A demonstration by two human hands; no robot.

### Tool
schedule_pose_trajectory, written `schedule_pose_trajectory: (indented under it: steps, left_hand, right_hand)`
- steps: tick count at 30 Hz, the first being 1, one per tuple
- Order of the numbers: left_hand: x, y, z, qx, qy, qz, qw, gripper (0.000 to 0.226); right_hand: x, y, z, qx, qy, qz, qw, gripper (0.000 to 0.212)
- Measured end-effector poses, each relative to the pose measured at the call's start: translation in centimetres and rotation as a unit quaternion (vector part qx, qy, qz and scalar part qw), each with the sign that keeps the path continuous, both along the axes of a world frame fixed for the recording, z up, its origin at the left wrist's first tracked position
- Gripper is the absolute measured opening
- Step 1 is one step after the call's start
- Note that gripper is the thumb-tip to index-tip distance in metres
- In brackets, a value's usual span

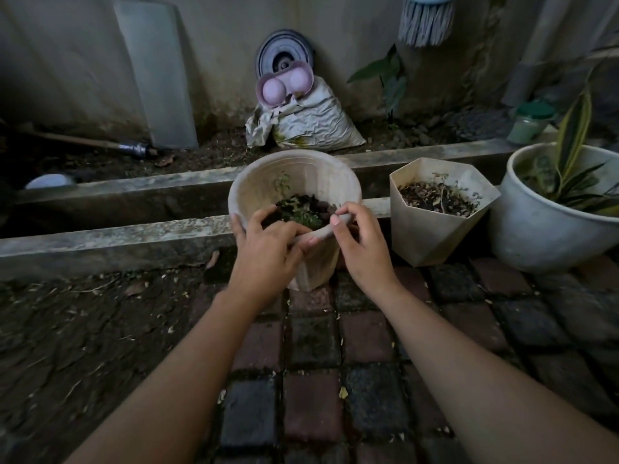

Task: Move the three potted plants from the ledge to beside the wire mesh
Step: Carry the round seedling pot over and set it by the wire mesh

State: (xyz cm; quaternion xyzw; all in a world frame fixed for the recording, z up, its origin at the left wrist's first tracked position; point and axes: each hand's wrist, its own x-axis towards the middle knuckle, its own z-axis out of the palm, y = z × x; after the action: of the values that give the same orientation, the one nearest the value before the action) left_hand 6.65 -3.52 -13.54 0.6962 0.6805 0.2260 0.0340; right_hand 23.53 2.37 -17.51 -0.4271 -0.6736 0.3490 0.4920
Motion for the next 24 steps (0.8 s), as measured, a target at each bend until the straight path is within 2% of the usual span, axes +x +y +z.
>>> schedule_pose_trajectory:
  steps: [3,5,7,9,11,13,17,19,21,23,24]
  left_hand:
    - [-2.1,0.2,0.8,0.001,-0.031,-0.041,0.999,0.021]
    - [-3.4,0.4,0.7,0.016,-0.071,-0.053,0.996,0.023]
    - [-4.6,0.2,0.2,0.038,-0.094,-0.034,0.994,0.026]
    - [-5.6,-0.7,-0.5,0.037,-0.143,0.036,0.988,0.028]
    - [-6.2,-1.4,-1.0,0.045,-0.216,0.086,0.972,0.029]
    - [-6.7,-1.6,-1.6,0.062,-0.282,0.096,0.952,0.029]
    - [-7.9,-1.0,-2.2,0.060,-0.393,0.109,0.911,0.031]
    - [-8.0,-1.1,-2.4,0.086,-0.433,0.105,0.891,0.037]
    - [-7.7,-1.4,-2.7,0.108,-0.477,0.097,0.867,0.043]
    - [-7.5,-1.4,-3.3,0.123,-0.523,0.094,0.838,0.038]
    - [-7.4,-1.4,-3.6,0.125,-0.543,0.096,0.825,0.033]
  right_hand:
    - [-0.5,-1.6,0.2,-0.009,-0.008,-0.005,1.000,0.022]
    - [-0.9,-2.6,0.0,-0.011,0.001,-0.007,1.000,0.025]
    - [-0.8,-3.5,-0.7,-0.008,0.018,0.008,1.000,0.028]
    - [-0.2,-4.4,-1.7,-0.014,0.044,0.037,0.998,0.033]
    - [0.5,-4.9,-2.6,-0.040,0.078,0.033,0.996,0.037]
    - [0.8,-5.0,-3.6,-0.079,0.099,0.012,0.992,0.040]
    - [0.4,-4.4,-4.8,-0.163,0.092,0.036,0.982,0.041]
    - [0.0,-4.2,-5.4,-0.190,0.089,0.052,0.976,0.054]
    - [-0.4,-3.9,-6.3,-0.210,0.075,0.073,0.972,0.083]
    - [-0.8,-3.7,-6.7,-0.227,0.056,0.098,0.967,0.104]
    - [-1.0,-3.6,-6.6,-0.237,0.053,0.110,0.964,0.108]
